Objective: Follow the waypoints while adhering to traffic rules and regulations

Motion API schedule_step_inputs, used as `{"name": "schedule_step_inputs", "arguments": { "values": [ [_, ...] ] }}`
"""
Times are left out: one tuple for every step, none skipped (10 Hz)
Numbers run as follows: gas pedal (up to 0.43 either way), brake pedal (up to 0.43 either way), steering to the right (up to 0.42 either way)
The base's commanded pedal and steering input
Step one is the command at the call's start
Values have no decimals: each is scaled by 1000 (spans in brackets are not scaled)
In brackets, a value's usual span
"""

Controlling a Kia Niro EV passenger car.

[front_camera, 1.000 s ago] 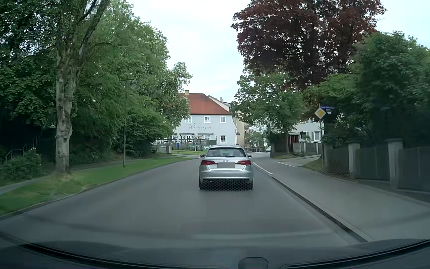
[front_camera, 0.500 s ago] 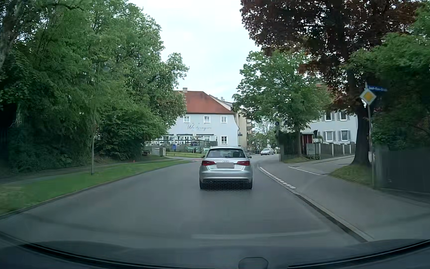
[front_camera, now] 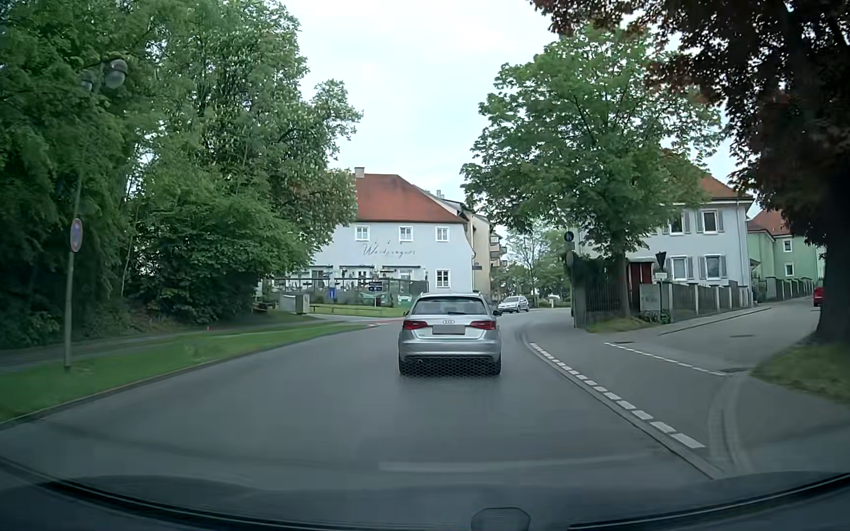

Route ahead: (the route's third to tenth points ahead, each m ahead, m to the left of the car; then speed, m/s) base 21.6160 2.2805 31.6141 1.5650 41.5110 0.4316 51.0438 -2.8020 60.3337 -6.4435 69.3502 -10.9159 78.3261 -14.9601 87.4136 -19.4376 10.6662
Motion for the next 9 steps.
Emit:
{"name": "schedule_step_inputs", "arguments": {
  "values": [
    [150, 0, -1],
    [150, 0, -1],
    [150, 0, -1],
    [150, 0, -1],
    [150, 0, 0],
    [150, 0, 2],
    [150, 0, 5],
    [150, 0, 7],
    [150, 0, 10]
  ]
}}
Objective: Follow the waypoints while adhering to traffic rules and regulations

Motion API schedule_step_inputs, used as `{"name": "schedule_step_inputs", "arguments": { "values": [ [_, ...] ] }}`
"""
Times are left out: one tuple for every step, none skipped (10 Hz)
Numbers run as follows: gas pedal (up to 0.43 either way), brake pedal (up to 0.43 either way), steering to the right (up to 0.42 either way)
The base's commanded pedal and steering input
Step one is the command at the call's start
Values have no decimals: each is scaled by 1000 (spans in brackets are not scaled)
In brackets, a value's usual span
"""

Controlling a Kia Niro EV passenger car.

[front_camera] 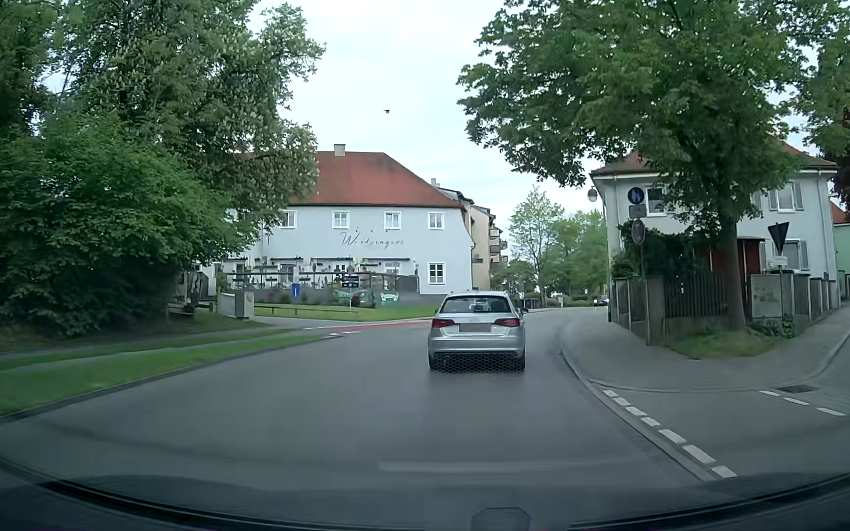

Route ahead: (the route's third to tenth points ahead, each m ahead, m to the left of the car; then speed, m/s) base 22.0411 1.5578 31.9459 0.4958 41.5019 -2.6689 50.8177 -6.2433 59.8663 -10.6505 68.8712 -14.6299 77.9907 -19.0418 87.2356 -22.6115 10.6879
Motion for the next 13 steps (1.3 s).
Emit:
{"name": "schedule_step_inputs", "arguments": {
  "values": [
    [150, 0, 15],
    [157, 0, 21],
    [157, 0, 25],
    [177, 0, 29],
    [177, 0, 31],
    [177, 0, 33],
    [189, 0, 36],
    [189, 0, 39],
    [189, 0, 43],
    [189, 0, 47],
    [189, 0, 49],
    [189, 0, 50],
    [189, 0, 50]
  ]
}}
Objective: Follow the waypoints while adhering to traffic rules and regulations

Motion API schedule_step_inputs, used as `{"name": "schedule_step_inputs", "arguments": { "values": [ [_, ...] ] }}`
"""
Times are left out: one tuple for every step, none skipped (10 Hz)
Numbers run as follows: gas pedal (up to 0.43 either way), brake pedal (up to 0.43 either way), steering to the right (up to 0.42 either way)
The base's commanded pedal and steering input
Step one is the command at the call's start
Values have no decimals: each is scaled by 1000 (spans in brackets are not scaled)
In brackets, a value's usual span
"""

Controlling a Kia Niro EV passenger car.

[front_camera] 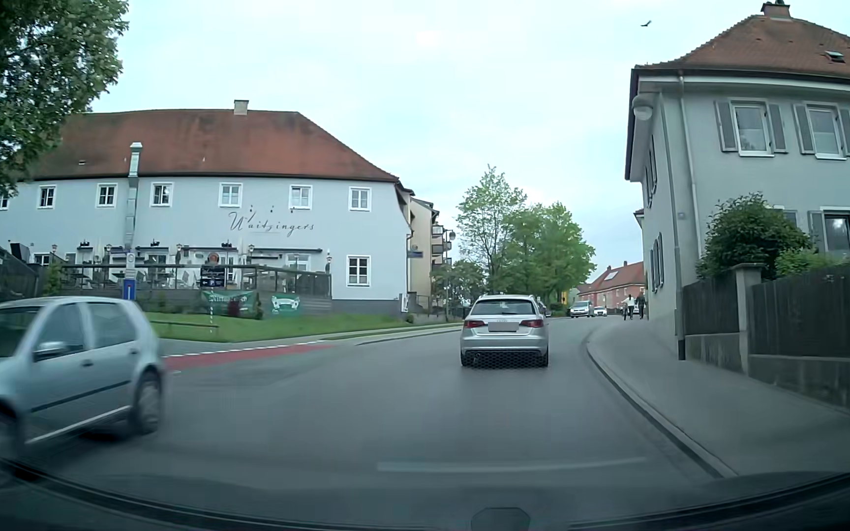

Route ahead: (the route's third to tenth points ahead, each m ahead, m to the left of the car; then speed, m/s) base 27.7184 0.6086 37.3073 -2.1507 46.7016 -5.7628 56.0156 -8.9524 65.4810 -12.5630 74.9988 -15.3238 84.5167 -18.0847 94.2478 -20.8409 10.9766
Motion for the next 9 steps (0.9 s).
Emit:
{"name": "schedule_step_inputs", "arguments": {
  "values": [
    [177, 0, 50],
    [177, 0, 50],
    [177, 0, 52],
    [177, 0, 53],
    [177, 0, 54],
    [177, 0, 54],
    [177, 0, 53],
    [177, 0, 52],
    [169, 0, 50]
  ]
}}
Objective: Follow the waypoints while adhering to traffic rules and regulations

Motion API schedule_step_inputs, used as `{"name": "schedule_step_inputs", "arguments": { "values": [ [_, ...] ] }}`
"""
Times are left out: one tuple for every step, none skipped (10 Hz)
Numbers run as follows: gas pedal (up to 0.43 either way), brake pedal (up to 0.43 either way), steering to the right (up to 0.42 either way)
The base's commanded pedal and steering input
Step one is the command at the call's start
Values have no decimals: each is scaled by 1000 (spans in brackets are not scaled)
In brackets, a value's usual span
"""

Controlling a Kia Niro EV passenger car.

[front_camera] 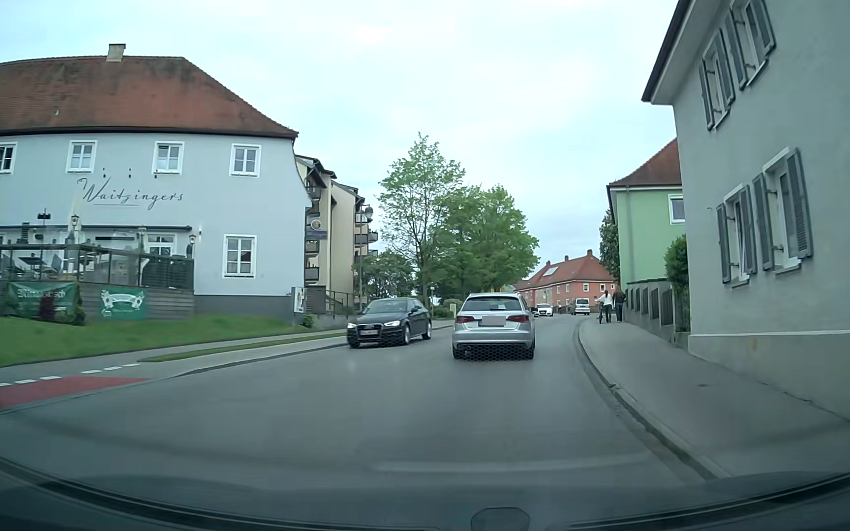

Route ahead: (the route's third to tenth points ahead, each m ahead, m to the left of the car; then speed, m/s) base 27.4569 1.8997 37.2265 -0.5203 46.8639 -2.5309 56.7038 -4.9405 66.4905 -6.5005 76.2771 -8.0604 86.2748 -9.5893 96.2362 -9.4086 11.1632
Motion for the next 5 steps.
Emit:
{"name": "schedule_step_inputs", "arguments": {
  "values": [
    [169, 0, 47],
    [169, 0, 44],
    [169, 0, 43],
    [169, 0, 43],
    [169, 0, 44]
  ]
}}
